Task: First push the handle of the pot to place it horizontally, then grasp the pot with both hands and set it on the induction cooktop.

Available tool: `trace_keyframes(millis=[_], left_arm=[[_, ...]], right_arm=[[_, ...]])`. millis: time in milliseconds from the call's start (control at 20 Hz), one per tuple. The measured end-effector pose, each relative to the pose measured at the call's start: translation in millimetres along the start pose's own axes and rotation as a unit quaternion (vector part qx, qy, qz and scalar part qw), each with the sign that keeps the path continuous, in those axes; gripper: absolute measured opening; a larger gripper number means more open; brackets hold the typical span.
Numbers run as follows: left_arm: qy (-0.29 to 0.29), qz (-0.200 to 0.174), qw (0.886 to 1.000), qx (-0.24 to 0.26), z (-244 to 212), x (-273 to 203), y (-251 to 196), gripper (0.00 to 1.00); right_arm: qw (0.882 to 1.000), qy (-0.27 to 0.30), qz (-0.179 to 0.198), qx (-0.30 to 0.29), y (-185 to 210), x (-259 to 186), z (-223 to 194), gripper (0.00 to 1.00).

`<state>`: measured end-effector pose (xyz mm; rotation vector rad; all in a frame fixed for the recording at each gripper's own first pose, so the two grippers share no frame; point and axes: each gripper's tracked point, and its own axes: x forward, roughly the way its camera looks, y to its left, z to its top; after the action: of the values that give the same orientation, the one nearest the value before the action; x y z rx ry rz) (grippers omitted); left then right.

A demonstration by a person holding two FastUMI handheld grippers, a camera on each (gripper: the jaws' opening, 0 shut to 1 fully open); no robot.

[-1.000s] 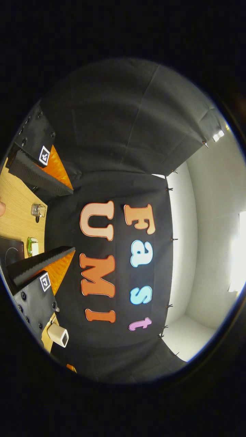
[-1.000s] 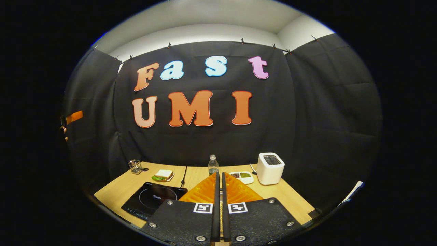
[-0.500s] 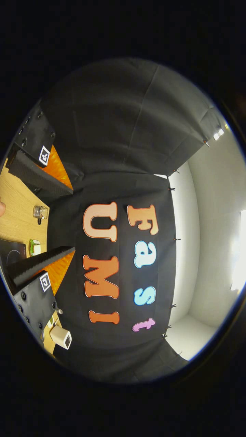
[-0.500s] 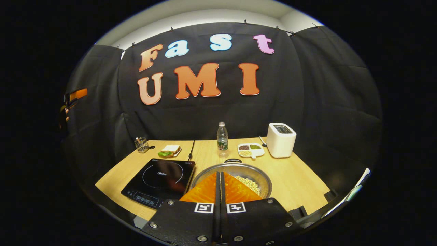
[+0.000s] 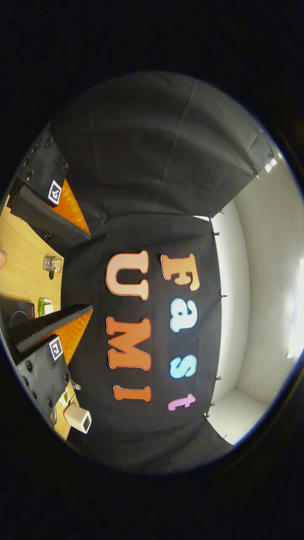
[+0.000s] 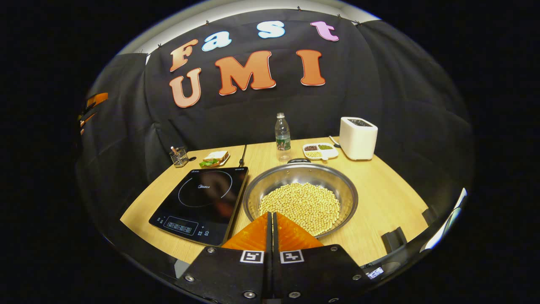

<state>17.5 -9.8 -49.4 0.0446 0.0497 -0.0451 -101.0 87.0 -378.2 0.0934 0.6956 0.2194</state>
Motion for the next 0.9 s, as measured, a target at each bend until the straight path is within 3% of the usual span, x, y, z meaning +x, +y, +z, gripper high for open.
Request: trace_keyframes(millis=[500,900], left_arm=[[0.001,-0.008,1.0,0.007,-0.5,-1.8,-8.0,0.98],[0.009,0.0,1.0,0.009,-8.1,1.3,-2.9,0.98]], right_arm=[[0.997,0.07,0.012,0.004,11.5,24.3,-65.9,0.0],[0.995,0.097,0.005,0.016,6.9,37.8,-85.9,0.0]])
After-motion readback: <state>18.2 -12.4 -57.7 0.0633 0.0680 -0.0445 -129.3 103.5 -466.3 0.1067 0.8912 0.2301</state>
